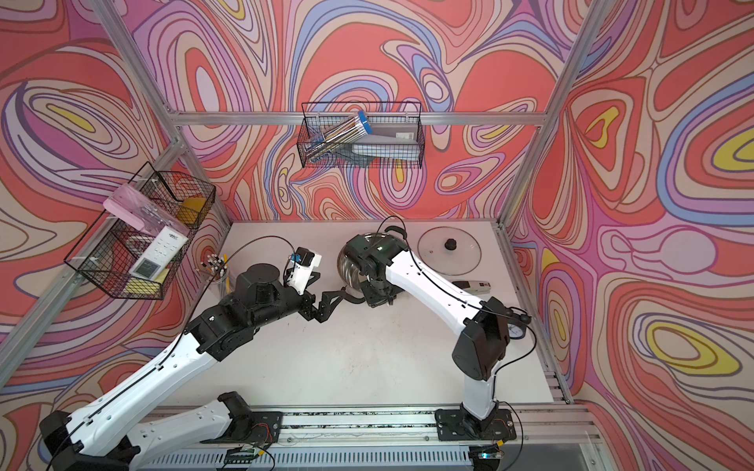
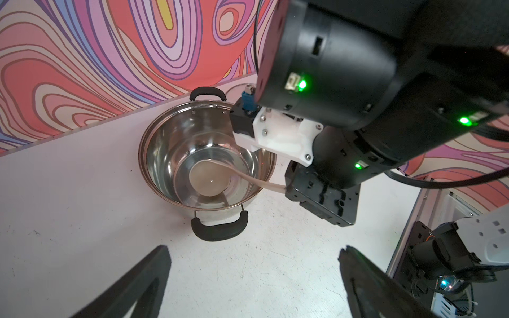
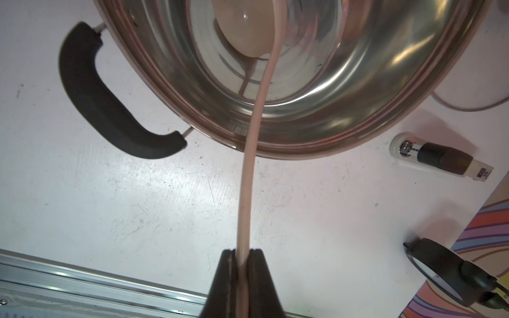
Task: Stir the soup with a spoon
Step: Stir the soup in the pan with a stick.
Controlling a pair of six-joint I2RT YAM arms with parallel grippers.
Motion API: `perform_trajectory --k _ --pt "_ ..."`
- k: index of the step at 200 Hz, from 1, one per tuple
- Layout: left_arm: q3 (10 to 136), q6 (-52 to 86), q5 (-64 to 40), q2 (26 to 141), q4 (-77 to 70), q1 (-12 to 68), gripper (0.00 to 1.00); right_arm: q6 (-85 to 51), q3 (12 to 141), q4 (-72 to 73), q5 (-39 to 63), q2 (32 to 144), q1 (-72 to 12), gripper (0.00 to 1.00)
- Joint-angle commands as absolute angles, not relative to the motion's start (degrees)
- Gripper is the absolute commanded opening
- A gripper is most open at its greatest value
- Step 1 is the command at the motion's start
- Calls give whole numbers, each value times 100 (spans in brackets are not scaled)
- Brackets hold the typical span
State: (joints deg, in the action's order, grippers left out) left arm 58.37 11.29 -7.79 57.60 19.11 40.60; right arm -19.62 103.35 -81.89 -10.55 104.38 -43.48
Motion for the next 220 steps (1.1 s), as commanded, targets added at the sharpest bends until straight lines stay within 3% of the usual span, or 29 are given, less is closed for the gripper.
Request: perform_trajectory --k 1,44,98,171,220 --pt "5774 1178 -835 5768 1718 4105 99 -2109 10083 -8152 -1491 10216 -4297 0" --pt "5805 1169 -817 5757 1768 4104 99 -1958 9999 -7948 -1493 10240 -3799 0" --pt "5813 1152 -765 5704 1854 4107 99 -1578 10854 -7883 -1530 10903 -3438 0" --pt "5837 1169 -747 5720 1863 4113 99 -1501 11762 -7821 -1030 11544 -3703 0" --pt "5845 1169 -773 5747 1797 4113 99 -1688 11450 -7836 -998 11375 -4110 0"
